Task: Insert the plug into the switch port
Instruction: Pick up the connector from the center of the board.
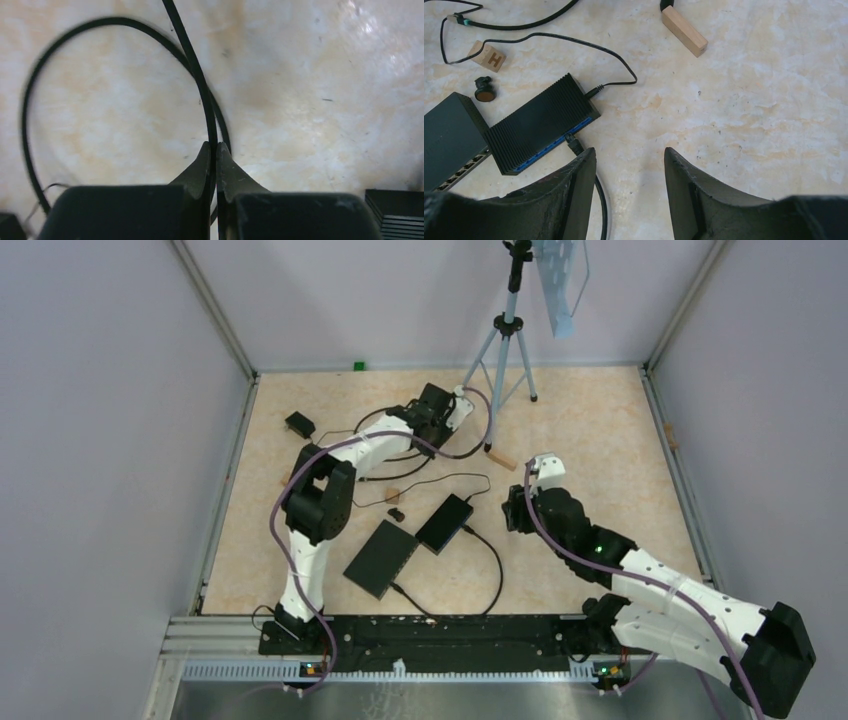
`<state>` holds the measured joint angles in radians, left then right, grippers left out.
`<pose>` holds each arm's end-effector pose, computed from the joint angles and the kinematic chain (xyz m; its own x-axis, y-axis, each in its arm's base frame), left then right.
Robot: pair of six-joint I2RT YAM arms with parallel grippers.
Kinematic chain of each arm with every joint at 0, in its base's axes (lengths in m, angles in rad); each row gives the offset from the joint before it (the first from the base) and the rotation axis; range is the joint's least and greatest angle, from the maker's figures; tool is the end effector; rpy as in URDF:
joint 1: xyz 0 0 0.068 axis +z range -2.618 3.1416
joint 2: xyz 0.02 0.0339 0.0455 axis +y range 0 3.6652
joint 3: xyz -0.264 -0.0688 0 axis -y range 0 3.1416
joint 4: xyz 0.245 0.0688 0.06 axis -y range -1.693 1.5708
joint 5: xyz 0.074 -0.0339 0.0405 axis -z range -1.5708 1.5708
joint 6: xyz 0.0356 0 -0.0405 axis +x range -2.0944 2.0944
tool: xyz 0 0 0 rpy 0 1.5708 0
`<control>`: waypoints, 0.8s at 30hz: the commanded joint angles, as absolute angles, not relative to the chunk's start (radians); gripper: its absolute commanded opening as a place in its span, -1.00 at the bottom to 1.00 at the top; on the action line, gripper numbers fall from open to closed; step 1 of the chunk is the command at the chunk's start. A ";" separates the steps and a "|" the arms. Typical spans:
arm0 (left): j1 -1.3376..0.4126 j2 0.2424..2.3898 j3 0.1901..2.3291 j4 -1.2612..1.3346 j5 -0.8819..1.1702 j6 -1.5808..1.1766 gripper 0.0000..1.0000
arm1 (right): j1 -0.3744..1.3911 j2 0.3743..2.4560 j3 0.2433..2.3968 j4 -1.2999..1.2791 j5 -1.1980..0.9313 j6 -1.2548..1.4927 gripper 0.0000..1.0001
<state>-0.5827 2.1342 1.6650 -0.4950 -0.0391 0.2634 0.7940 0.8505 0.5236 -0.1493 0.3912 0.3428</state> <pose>0.3925 -0.2570 0.1894 -0.5240 0.6569 -0.5420 0.6915 0.6997 0.1794 0.1444 0.1275 0.2411 -0.4444 -0.0088 -0.8958 -0.2892 0.9478 0.1341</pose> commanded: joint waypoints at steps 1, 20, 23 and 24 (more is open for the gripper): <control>-0.579 1.975 1.767 -0.504 -0.230 0.314 -1.00 | 0.787 0.825 0.554 -0.121 0.406 0.346 0.02; -0.580 1.469 1.690 -0.254 -0.116 0.289 -1.00 | 0.787 0.737 0.500 0.199 0.196 0.257 0.10; -0.578 1.402 1.695 -0.218 -0.081 0.264 -1.00 | 0.787 0.788 0.526 0.281 0.159 0.263 0.13; -0.579 1.379 1.693 -0.201 -0.063 0.260 -1.00 | 0.787 0.822 0.545 0.293 0.138 0.270 0.16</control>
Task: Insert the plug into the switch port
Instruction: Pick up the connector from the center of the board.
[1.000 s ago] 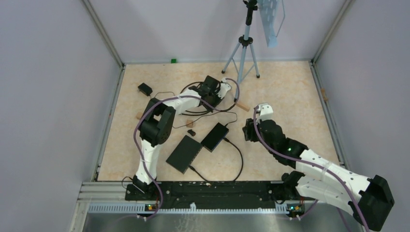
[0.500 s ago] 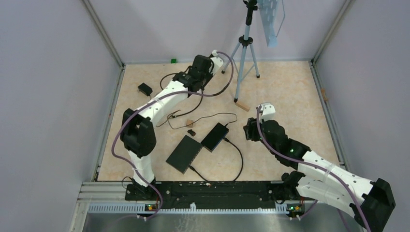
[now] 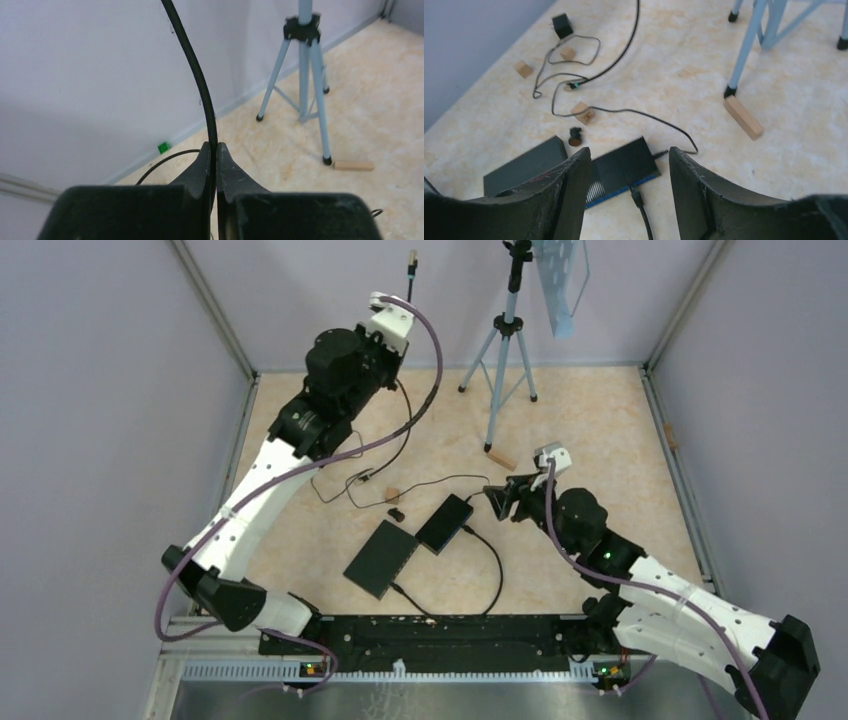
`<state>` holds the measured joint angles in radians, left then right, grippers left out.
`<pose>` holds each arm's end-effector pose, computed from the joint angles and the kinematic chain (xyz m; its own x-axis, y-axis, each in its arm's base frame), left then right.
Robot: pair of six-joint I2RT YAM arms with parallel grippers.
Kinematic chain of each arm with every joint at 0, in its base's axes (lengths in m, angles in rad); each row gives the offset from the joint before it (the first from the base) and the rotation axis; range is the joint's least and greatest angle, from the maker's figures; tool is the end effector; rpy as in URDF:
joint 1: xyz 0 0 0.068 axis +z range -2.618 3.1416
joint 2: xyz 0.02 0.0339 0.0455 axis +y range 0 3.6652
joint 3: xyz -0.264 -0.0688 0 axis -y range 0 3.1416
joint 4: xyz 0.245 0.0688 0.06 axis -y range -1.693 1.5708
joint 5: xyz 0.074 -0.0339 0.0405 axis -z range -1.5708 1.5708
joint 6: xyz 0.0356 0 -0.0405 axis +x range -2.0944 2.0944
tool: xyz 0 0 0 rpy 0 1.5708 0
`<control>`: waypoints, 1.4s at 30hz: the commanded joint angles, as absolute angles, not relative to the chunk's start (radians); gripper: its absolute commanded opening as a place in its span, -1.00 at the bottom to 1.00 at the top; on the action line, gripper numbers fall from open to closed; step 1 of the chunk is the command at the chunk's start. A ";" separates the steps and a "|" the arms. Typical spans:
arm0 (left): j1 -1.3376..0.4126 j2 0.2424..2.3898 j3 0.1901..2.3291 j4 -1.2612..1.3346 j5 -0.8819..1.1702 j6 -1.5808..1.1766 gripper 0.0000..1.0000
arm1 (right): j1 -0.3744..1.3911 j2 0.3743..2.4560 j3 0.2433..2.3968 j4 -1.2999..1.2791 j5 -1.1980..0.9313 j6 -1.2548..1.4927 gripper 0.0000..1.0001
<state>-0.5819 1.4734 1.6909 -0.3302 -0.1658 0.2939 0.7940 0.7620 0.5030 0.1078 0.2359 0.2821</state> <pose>0.2781 -0.1759 0.4754 0.0274 0.3240 -0.9457 0.4149 0.8570 0.3056 0.1381 0.1287 0.2746 -0.2494 0.1324 -0.9593 -0.4810 0.8428 0.2414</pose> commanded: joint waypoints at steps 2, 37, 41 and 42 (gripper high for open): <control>-0.579 1.329 1.669 -0.152 -0.020 0.258 -1.00 | 0.787 0.912 0.601 0.306 0.091 0.284 0.18; -0.580 1.063 1.564 -0.031 0.146 0.151 -1.00 | 0.683 1.914 1.099 0.971 -0.152 0.797 -0.06; -0.579 1.042 1.572 -0.027 0.167 0.140 -1.00 | 0.683 1.926 1.120 0.930 -0.160 0.778 0.01; -0.578 1.038 1.574 -0.028 0.172 0.138 -1.00 | 0.682 1.929 1.123 0.918 -0.163 0.774 0.01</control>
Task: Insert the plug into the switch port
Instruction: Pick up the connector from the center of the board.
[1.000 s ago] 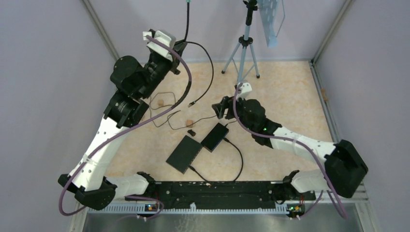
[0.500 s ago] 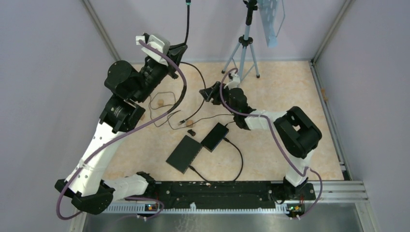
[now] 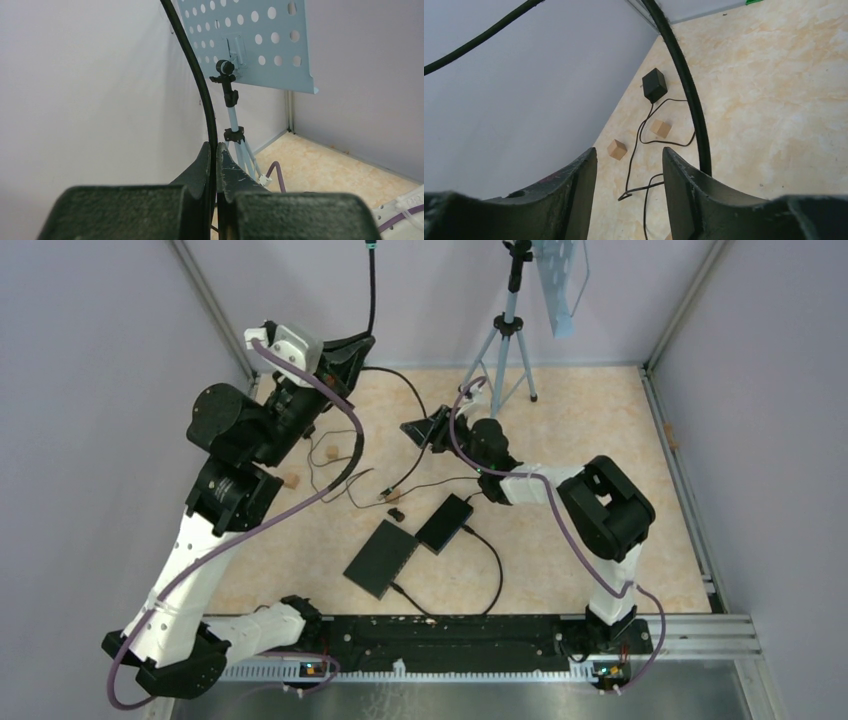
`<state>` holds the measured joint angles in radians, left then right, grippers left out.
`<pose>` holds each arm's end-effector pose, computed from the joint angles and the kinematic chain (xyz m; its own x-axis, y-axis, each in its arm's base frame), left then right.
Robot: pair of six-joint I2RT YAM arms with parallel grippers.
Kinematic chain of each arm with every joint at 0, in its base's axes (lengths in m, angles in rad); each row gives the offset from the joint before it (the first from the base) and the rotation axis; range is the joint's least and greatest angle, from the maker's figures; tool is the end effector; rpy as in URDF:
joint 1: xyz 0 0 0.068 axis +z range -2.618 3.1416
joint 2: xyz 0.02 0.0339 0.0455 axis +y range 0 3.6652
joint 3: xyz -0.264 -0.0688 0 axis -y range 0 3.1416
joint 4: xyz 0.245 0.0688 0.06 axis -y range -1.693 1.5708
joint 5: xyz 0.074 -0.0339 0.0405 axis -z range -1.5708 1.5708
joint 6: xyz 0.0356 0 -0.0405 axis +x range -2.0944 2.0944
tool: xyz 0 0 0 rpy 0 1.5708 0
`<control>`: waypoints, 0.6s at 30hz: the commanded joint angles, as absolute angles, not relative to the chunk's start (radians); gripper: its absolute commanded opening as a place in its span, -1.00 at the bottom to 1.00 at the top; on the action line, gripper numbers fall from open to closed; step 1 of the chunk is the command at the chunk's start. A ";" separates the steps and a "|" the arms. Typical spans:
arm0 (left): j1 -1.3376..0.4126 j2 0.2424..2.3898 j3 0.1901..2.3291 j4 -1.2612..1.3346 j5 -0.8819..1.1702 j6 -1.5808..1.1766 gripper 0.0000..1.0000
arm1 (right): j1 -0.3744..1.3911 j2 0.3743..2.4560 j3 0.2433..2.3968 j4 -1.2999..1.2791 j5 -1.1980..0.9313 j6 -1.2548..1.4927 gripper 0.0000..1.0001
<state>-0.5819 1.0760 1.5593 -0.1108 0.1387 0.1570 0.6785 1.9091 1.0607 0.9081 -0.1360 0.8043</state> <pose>0.1522 -0.1060 0.5526 0.4022 -0.0793 -0.9121 0.5964 0.7786 0.1953 0.3268 0.2697 0.2249 -0.4916 0.5204 -0.6982 -0.5379 0.4491 0.7135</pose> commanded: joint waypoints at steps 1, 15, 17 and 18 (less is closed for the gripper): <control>-0.578 1.034 1.574 -0.028 0.173 0.137 -1.00 | 0.682 1.927 1.124 0.913 -0.165 0.770 -0.06; -0.579 1.007 1.596 -0.135 0.170 0.126 -1.00 | 0.682 1.553 1.077 0.711 -0.224 0.519 -1.00; -0.578 0.996 1.582 -0.173 0.198 0.112 -1.00 | 0.683 1.440 1.054 0.553 -0.174 0.468 -1.00; -0.579 0.992 1.566 -0.190 0.223 0.107 -1.00 | 0.682 1.388 1.028 0.447 -0.123 0.440 -1.00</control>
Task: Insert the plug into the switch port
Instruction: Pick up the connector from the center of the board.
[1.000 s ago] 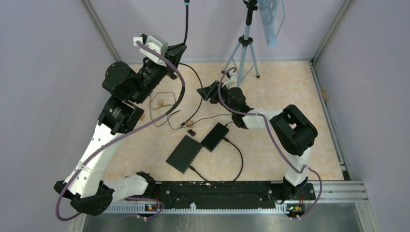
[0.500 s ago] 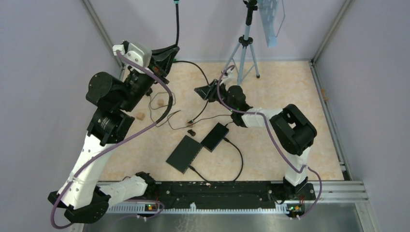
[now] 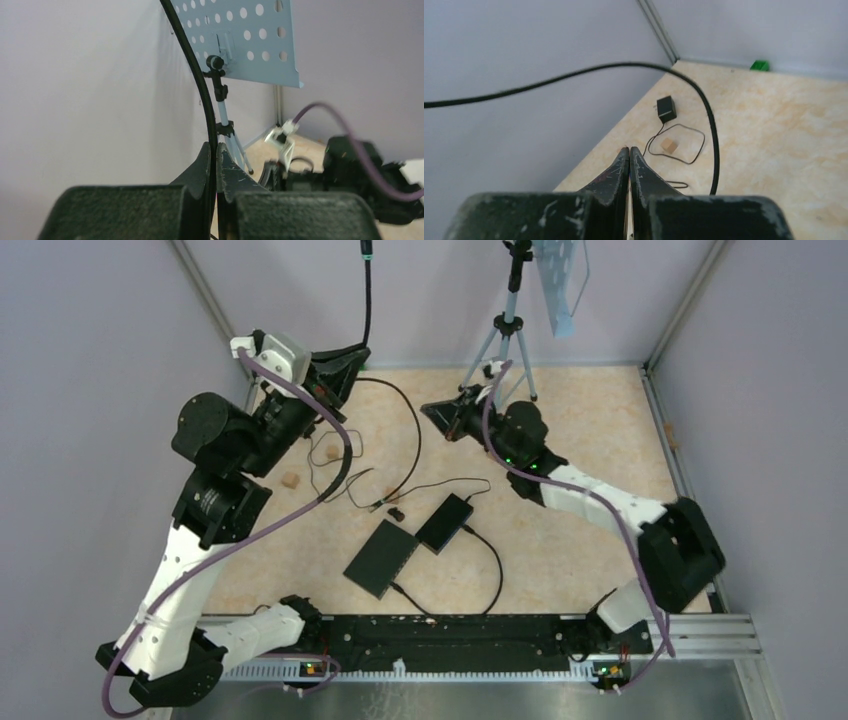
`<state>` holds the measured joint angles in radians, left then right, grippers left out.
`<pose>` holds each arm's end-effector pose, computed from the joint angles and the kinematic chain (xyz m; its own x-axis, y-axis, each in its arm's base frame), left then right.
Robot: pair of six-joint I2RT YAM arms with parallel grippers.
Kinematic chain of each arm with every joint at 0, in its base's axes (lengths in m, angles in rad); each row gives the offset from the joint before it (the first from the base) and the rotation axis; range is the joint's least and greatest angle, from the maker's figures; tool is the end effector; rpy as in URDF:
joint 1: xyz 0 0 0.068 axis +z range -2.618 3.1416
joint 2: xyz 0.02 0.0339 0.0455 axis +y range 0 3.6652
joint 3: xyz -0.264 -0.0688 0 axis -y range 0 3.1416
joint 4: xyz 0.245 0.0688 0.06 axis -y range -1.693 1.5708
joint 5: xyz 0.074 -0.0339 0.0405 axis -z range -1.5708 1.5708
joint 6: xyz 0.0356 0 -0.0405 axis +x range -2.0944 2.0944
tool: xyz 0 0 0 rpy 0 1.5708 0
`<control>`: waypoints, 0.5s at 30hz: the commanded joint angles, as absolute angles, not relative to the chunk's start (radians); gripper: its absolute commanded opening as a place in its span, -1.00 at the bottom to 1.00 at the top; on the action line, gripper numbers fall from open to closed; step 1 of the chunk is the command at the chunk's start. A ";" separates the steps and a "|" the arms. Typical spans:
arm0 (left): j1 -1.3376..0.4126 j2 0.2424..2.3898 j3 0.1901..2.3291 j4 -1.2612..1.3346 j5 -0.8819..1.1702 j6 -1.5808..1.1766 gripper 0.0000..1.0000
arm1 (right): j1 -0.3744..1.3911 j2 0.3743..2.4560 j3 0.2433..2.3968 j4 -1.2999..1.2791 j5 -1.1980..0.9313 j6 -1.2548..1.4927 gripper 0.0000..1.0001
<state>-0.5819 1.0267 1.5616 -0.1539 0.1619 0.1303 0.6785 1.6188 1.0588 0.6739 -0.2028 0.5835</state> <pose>0.1346 -0.0954 0.5565 0.3947 -0.1062 -0.9126 0.6214 0.7625 0.1800 0.2916 0.2443 0.3103 -0.3507 0.4105 -0.8417 -0.6918 0.4923 0.5283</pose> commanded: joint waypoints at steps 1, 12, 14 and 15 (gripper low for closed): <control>-0.578 0.986 1.546 -0.206 0.254 0.096 -1.00 | 0.683 1.327 0.992 0.374 -0.062 0.428 -1.00; -0.579 0.952 1.475 -0.222 0.349 0.071 -1.00 | 0.679 1.132 0.711 0.200 -0.070 0.468 0.02; -0.579 0.962 1.494 -0.211 0.353 0.077 -1.00 | 0.678 1.198 0.742 0.239 -0.086 0.490 0.24; -0.578 0.970 1.506 -0.208 0.356 0.078 -1.00 | 0.678 1.237 0.764 0.268 -0.100 0.500 0.30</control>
<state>-0.5819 0.9688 1.4460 -0.2852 0.3294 0.0769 0.6785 1.1496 0.7147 0.2199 -0.0441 0.4538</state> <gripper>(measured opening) 0.015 0.604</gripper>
